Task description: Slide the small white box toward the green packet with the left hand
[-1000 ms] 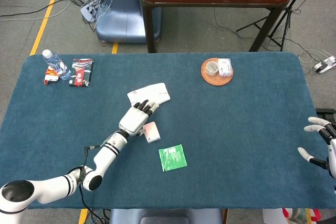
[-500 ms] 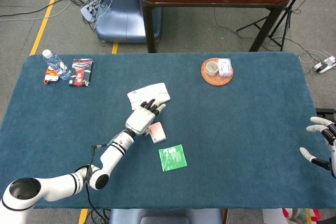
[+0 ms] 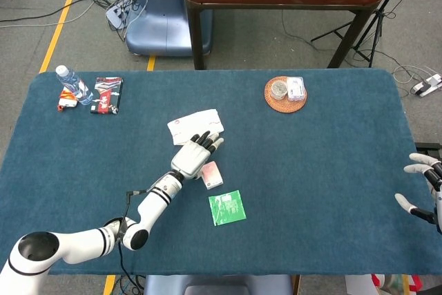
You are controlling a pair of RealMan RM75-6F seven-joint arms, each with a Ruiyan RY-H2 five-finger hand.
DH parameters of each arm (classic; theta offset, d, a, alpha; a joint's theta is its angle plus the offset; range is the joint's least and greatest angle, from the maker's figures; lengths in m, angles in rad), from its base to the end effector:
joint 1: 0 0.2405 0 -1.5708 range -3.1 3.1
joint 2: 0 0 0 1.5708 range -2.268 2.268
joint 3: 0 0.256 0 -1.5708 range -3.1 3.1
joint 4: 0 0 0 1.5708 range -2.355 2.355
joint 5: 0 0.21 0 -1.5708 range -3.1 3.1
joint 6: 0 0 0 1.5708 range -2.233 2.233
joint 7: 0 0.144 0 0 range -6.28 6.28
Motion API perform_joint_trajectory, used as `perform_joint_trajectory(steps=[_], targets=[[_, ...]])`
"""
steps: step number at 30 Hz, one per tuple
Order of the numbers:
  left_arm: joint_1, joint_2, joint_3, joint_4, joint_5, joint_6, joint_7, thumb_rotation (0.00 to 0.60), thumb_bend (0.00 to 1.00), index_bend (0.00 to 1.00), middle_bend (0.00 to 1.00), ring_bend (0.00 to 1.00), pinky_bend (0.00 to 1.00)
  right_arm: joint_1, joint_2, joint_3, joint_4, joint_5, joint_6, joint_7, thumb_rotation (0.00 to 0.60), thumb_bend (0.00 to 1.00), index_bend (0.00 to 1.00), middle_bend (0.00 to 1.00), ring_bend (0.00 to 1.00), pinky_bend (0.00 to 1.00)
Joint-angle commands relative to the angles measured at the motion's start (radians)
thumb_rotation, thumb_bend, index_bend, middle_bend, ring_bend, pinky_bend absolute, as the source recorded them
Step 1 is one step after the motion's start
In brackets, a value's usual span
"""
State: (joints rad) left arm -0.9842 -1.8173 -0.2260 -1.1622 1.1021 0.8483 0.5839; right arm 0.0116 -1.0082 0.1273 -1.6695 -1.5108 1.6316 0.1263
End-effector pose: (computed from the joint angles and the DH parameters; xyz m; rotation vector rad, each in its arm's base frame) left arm -0.0683 0.3779 -0.0879 -2.0633 -0.5560 -0.8395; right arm -0.3017 -0.1714 0.2177 1.2198 -0.8153 1.0630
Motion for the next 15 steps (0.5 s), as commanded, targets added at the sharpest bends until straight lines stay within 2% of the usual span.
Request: perform_joint_trajectory(steps=[1, 8, 15], targets=[[0.001, 0.006, 0.003, -0.015, -0.006, 0.01, 0.011, 0.6, 0.0, 0.0, 0.0, 0.0, 0.17, 0.0, 0.001, 0.0, 0.0, 0.0, -0.001, 0.0, 0.6, 0.0, 0.43, 0.29, 0.22, 0.23], [0.037, 0.069, 0.017, -0.108, -0.028, 0.076, 0.067, 0.6, 0.0, 0.0, 0.0, 0.0, 0.17, 0.005, -0.004, -0.003, 0.003, 0.003, -0.015, -0.01, 0.6, 0.0, 0.43, 0.29, 0.22, 0.23], [0.116, 0.195, 0.055, -0.305, -0.07, 0.183, 0.157, 0.6, 0.0, 0.0, 0.0, 0.0, 0.19, 0.014, -0.017, -0.012, 0.005, 0.003, -0.042, -0.049, 0.6, 0.0, 0.43, 0.29, 0.22, 0.23]])
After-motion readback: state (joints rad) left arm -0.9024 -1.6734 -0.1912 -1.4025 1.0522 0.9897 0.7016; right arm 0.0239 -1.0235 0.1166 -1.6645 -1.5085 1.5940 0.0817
